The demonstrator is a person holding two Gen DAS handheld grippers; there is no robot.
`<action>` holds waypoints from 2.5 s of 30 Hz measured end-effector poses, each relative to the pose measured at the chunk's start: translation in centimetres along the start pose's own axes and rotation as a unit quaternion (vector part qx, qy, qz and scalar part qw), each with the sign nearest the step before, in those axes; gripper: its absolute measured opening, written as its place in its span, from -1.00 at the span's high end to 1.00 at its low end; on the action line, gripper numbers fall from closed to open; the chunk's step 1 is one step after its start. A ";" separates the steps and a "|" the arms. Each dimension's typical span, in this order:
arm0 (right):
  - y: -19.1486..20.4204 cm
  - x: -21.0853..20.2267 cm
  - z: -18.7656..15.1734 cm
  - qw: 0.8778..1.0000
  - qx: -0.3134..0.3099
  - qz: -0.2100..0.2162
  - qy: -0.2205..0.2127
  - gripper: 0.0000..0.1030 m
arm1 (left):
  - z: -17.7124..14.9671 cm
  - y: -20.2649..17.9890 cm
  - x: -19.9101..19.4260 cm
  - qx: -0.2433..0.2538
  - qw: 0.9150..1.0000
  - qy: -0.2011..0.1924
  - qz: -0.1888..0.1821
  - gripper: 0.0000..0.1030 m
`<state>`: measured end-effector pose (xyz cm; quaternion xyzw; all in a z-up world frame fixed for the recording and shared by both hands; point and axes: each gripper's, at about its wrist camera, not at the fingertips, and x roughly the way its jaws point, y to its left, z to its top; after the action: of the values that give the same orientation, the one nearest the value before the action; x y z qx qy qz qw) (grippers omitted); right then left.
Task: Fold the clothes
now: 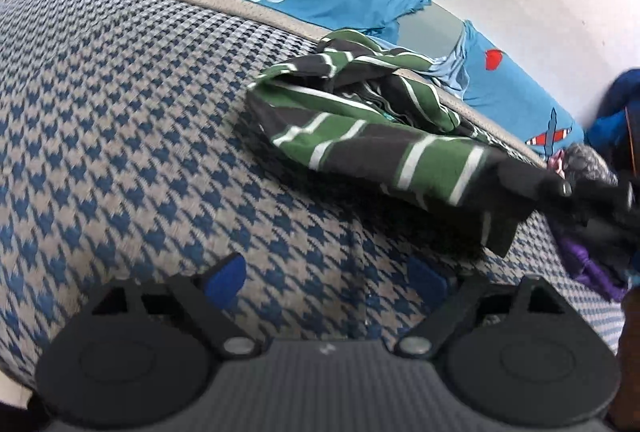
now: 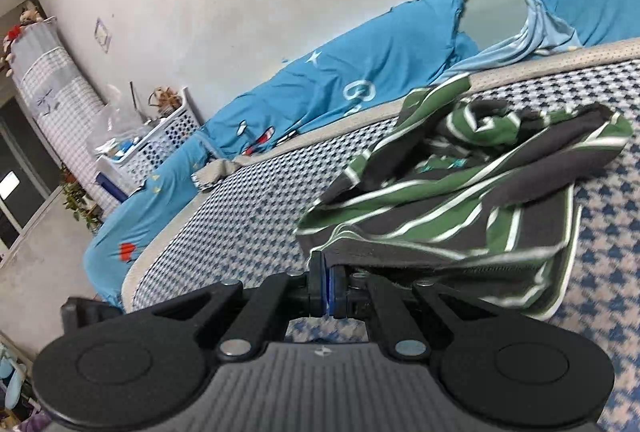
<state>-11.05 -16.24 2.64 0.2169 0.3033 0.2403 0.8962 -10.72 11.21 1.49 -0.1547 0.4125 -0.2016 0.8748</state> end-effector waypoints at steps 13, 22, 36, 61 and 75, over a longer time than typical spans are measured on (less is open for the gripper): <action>3.8 0.4 -2.6 0.997 -0.009 0.073 0.017 0.92 | -0.6 2.6 -1.2 -0.029 0.999 -0.027 0.020 -0.75; 6.8 1.7 -3.2 0.991 -0.023 0.133 0.021 0.92 | 0.1 7.1 -4.5 -0.108 0.987 -0.088 0.076 -0.78; 10.9 5.4 -7.2 0.980 -0.134 0.098 0.112 0.61 | 0.3 10.0 -6.9 -0.121 0.972 -0.138 0.145 -0.87; 2.5 -1.0 -7.0 0.995 -0.075 -0.053 0.049 0.18 | 2.1 0.9 -2.1 0.008 0.995 -0.096 0.039 -0.91; -3.4 -1.4 -4.3 0.981 -0.010 -0.194 0.007 0.18 | 4.3 -2.1 4.3 0.045 0.999 0.001 -0.031 -0.91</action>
<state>-13.82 -18.67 -1.66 0.1434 0.3434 0.0663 0.9258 -5.27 7.77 2.21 -0.1281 0.3986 -0.2468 0.8740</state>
